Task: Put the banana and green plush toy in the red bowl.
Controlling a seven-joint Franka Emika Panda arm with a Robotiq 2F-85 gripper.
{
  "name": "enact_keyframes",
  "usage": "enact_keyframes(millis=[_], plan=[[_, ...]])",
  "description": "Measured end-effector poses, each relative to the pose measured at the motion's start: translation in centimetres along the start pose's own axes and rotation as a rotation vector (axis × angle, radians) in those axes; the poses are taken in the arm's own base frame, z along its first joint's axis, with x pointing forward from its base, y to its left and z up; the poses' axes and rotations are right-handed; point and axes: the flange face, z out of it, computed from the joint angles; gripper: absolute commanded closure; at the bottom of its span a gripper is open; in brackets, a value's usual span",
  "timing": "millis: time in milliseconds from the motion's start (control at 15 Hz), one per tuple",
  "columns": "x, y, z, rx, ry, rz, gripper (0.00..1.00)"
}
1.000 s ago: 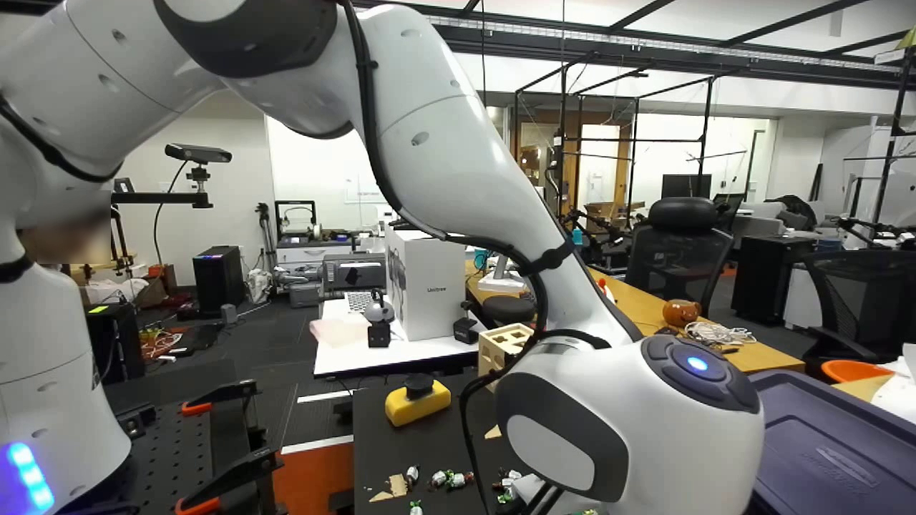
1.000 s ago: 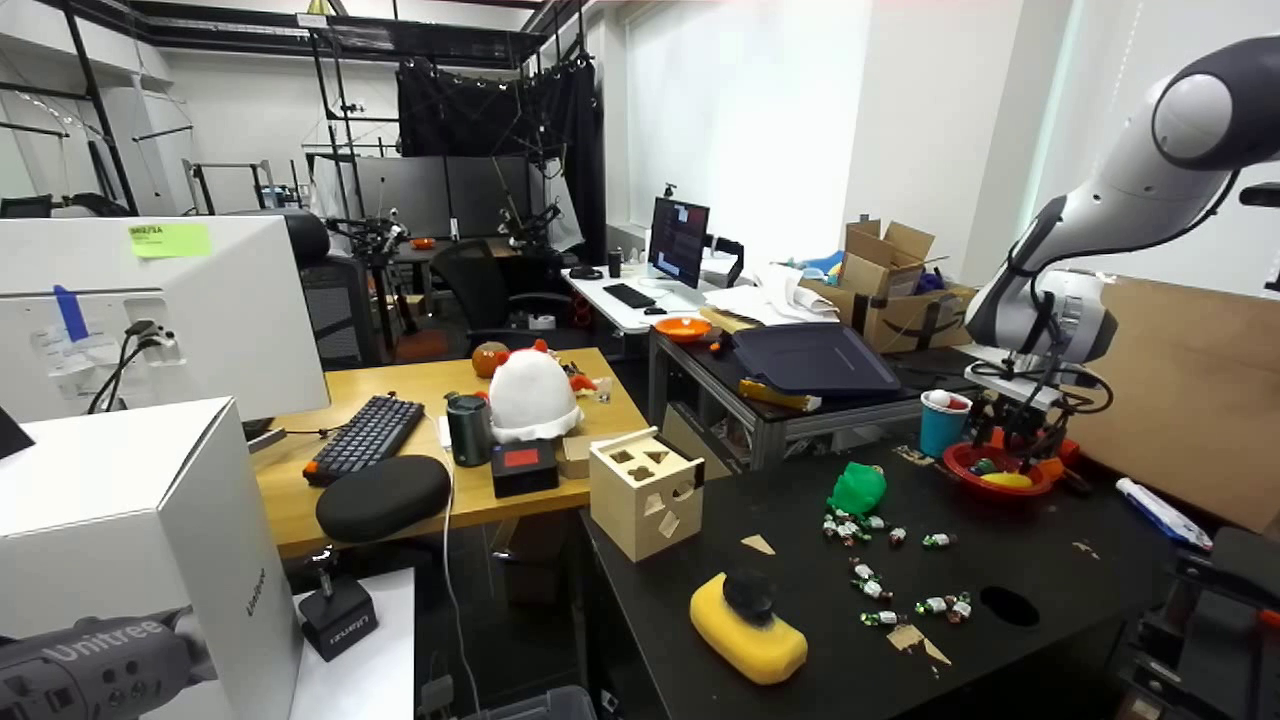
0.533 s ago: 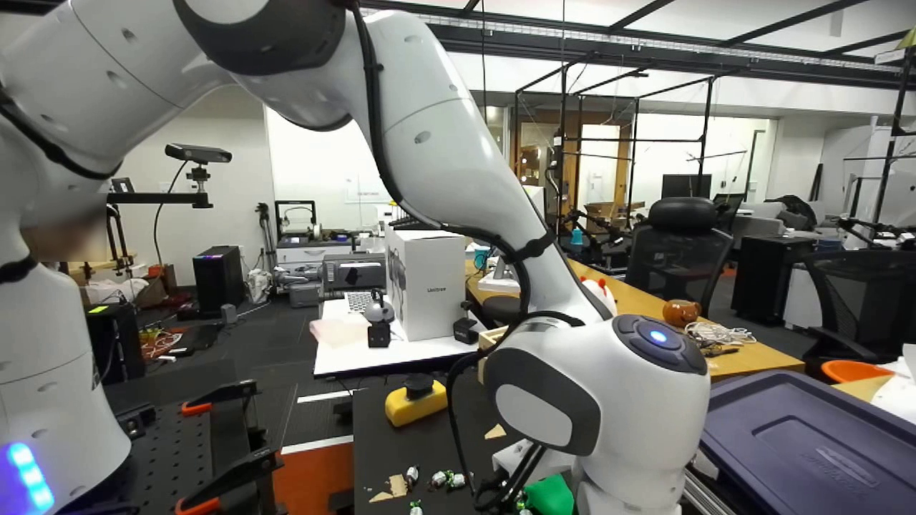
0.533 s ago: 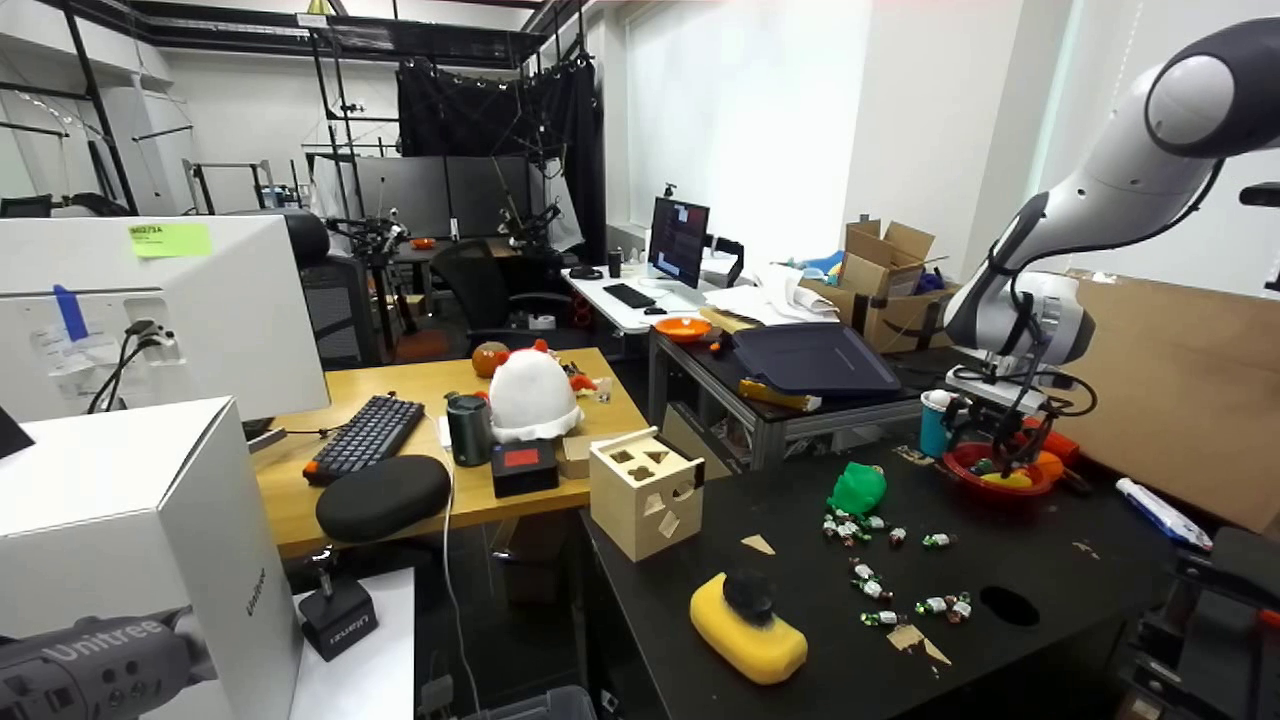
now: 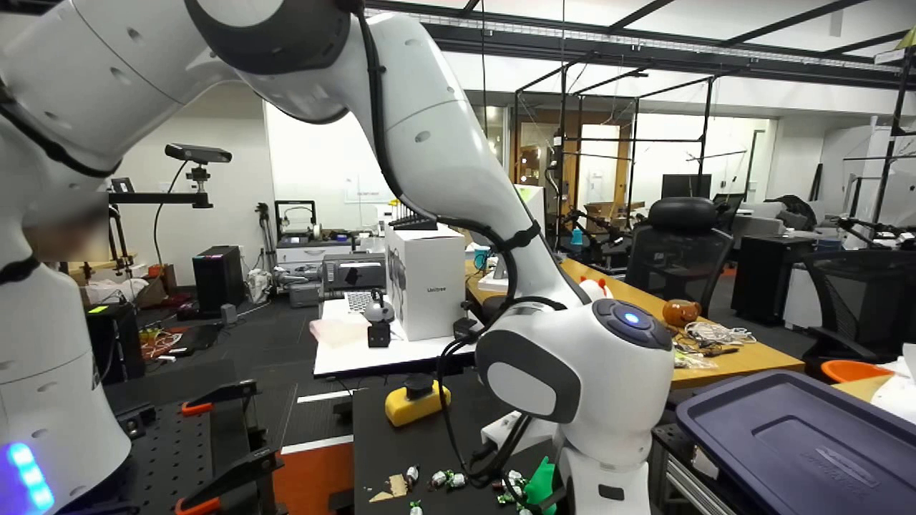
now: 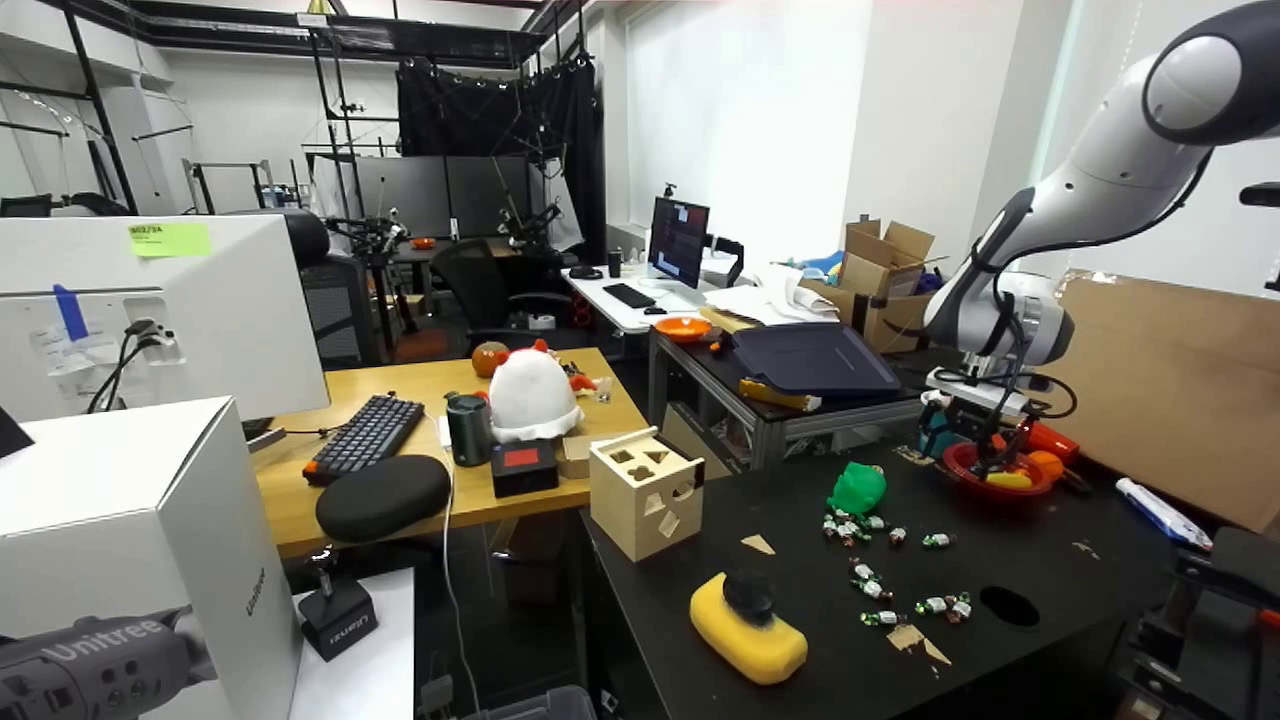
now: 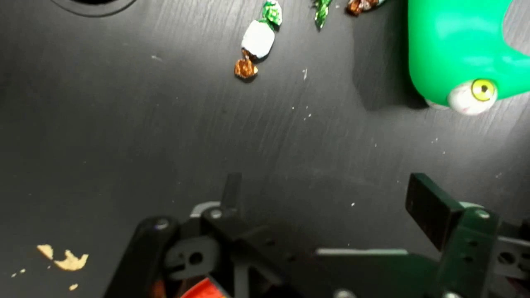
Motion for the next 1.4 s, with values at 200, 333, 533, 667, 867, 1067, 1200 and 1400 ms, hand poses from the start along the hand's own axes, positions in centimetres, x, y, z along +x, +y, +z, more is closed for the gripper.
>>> enact_keyframes(millis=[200, 333, 533, 667, 867, 1067, 1200, 1400], plan=[[-2.2, -1.5, 0.5, 0.001, -0.016, -0.036, 0.0], [-3.7, -2.5, 0.9, 0.001, -0.027, -0.062, 0.0], [-6.0, -3.9, 1.5, 0.001, -0.038, -0.103, 0.0], [-7.5, -4.8, 1.7, 0.003, -0.039, -0.128, 0.0], [-9.4, -6.1, 2.0, 0.012, -0.032, -0.163, 0.0], [-10.8, -7.2, 2.2, 0.024, -0.021, -0.192, 0.0], [-11.4, -7.8, 2.5, 0.025, -0.018, -0.209, 0.0], [-11.7, -8.7, 3.4, 0.024, -0.013, -0.229, 0.0]])
